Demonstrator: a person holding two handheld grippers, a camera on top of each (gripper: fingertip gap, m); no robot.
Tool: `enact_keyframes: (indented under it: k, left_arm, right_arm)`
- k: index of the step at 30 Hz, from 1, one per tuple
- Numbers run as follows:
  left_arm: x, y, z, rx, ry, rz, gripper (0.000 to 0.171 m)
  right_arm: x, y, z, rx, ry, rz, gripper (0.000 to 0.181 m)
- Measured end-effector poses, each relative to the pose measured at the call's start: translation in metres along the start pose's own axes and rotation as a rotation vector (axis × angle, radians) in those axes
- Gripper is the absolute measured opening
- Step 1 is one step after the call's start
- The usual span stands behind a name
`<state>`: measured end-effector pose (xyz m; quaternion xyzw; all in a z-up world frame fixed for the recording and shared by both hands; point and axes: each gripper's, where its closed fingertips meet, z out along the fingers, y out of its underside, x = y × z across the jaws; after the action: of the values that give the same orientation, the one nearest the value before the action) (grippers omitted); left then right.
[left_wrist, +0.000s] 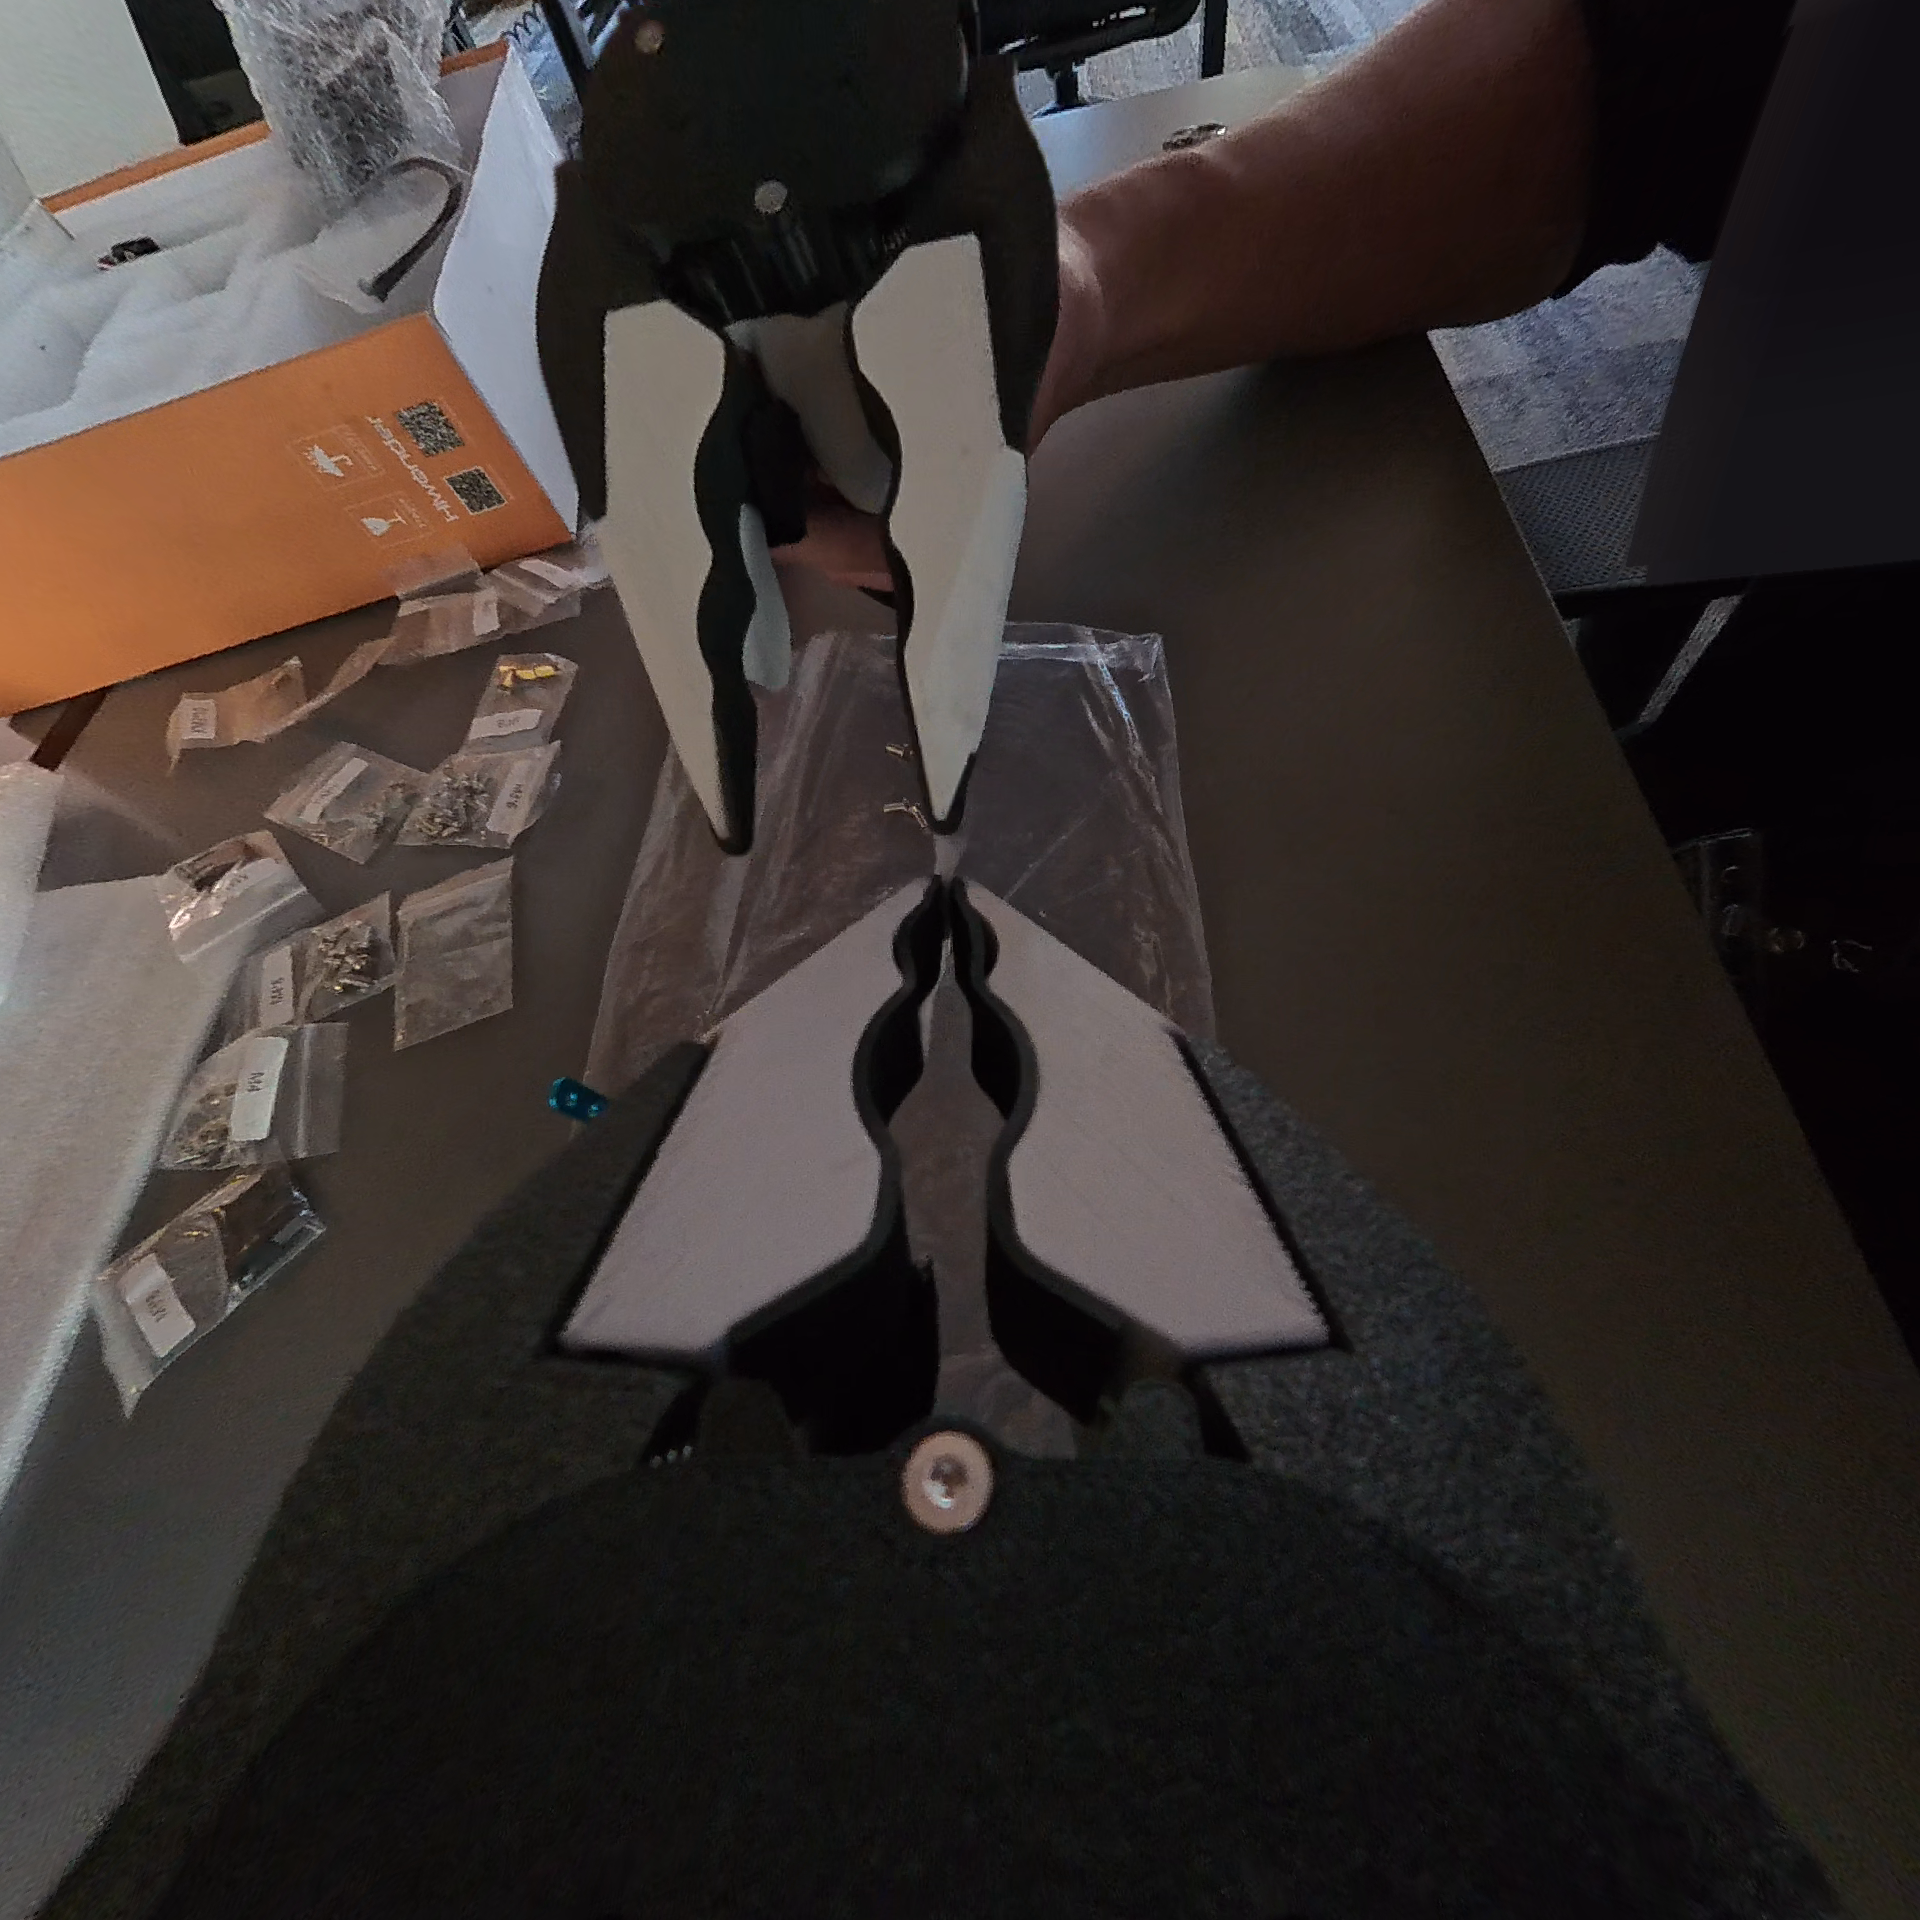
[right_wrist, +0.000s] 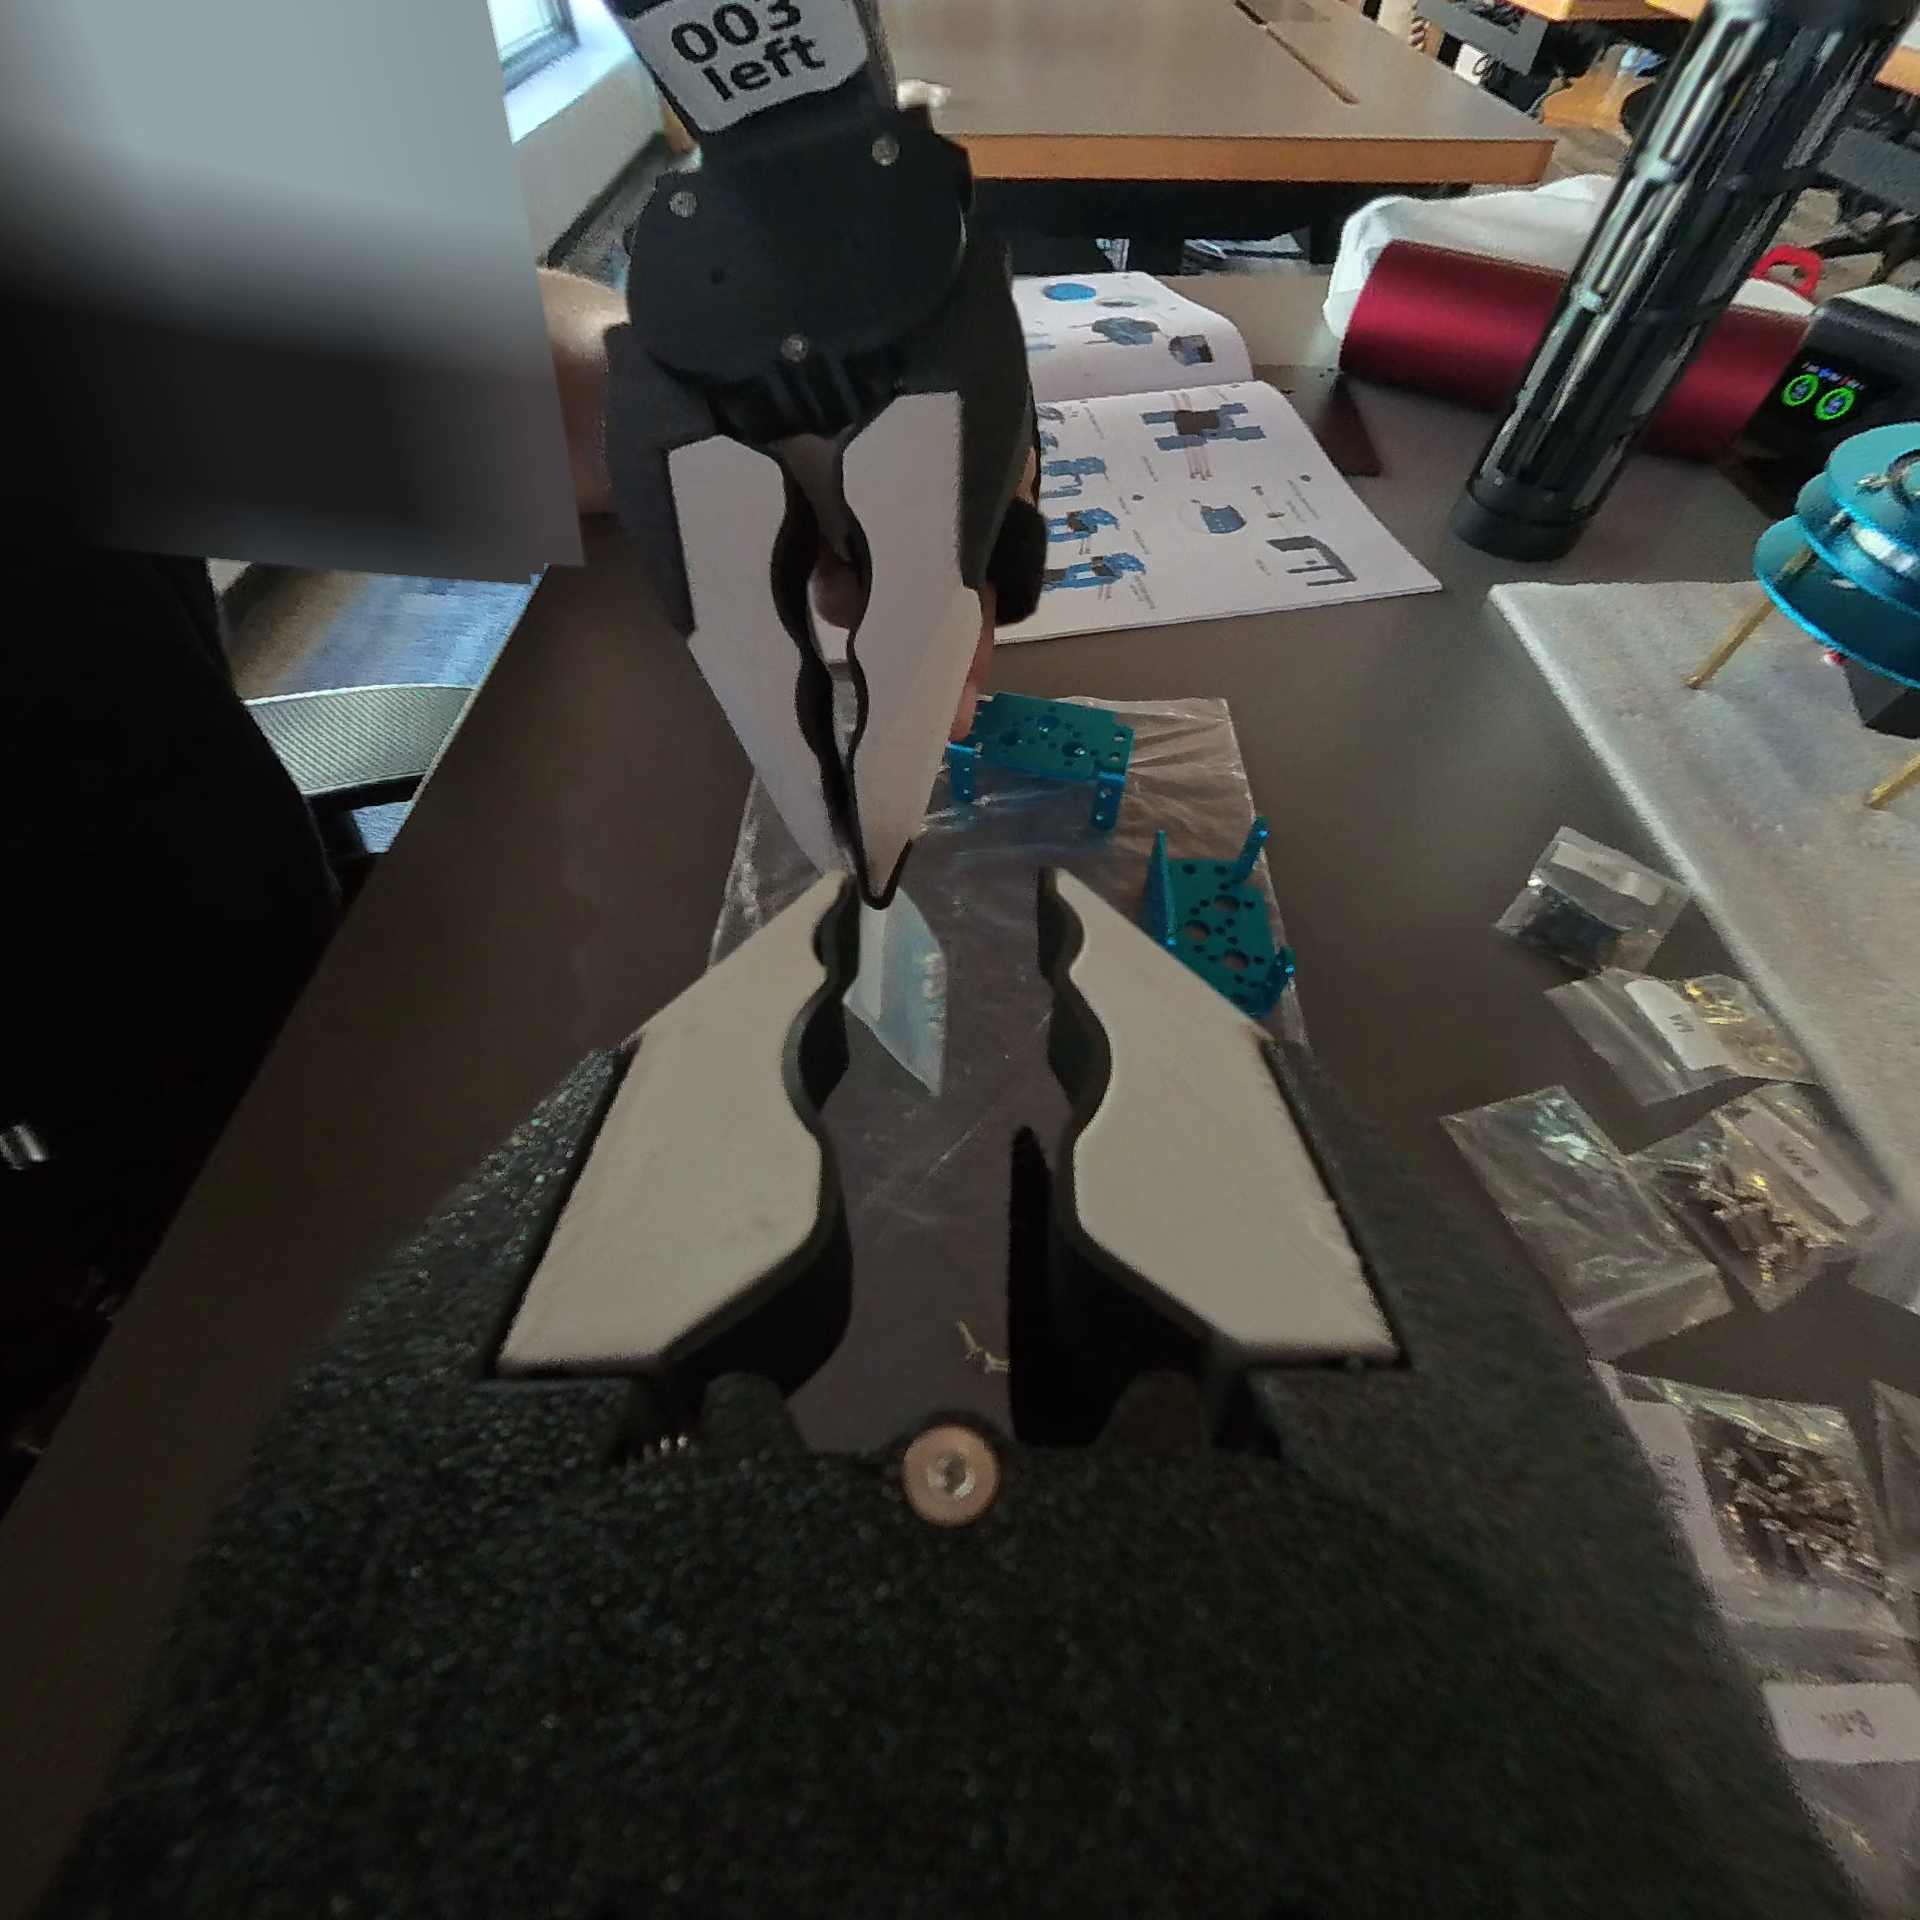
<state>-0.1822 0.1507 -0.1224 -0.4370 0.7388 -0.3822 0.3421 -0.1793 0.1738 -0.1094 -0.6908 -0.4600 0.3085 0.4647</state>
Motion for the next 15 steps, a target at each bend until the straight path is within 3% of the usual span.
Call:
enact_keyframes:
  k: [15]
  left_arm:
    - [0.0009, 0.0005, 0.0012, 0.007, 0.012, -0.014, 0.000]
  right_arm:
    - [-0.0013, -0.0038, -0.0013, 0.005, 0.017, -0.010, 0.033]
